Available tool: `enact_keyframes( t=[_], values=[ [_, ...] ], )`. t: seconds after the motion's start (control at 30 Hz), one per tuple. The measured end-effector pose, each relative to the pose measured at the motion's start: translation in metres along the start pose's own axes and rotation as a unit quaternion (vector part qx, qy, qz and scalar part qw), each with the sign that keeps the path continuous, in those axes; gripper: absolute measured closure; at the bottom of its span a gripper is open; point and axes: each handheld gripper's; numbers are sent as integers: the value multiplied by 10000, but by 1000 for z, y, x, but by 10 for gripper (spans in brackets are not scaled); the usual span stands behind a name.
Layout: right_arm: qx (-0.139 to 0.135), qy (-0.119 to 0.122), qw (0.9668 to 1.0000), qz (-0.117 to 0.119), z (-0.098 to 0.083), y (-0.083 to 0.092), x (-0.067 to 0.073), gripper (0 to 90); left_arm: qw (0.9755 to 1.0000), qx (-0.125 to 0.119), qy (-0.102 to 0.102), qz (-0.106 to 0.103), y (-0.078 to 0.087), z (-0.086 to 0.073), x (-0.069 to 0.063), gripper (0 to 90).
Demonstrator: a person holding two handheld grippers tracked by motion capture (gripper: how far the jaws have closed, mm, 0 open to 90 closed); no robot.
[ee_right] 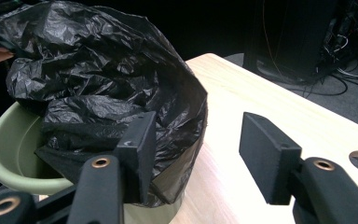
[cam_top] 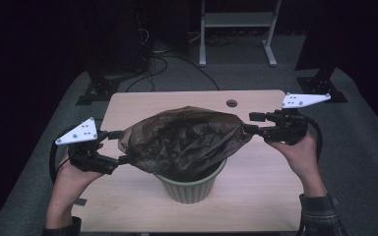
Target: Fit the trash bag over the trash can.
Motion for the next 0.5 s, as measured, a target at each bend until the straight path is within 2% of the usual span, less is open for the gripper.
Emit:
enact_keyframes(
  t=[0.17, 0.27, 0.4, 0.5],
  values=[
    [-138, 25, 9999, 26, 5, 3, 2, 430, 9998, -94, -176, -32, 11, 12, -9, 124],
    [-175, 58, 9998, 31, 8, 2, 2, 431, 9995, -138, -273, 46, 20, 22, -11, 124],
    [-214, 43, 9997, 73, 12, -2, 0, 436, 9991, -204, -339, 135, 28, 34, -10, 126],
    [-212, 43, 9997, 63, 13, -4, -1, 442, 9990, -201, -366, 143, 28, 39, -7, 128]
  ],
)
Point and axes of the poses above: each handheld gripper's, and its own axes: y roughly backward along the jaws, z roughly out of its top, x roughly to its left, and after that the axes turned 3 degrees about -x, right-handed
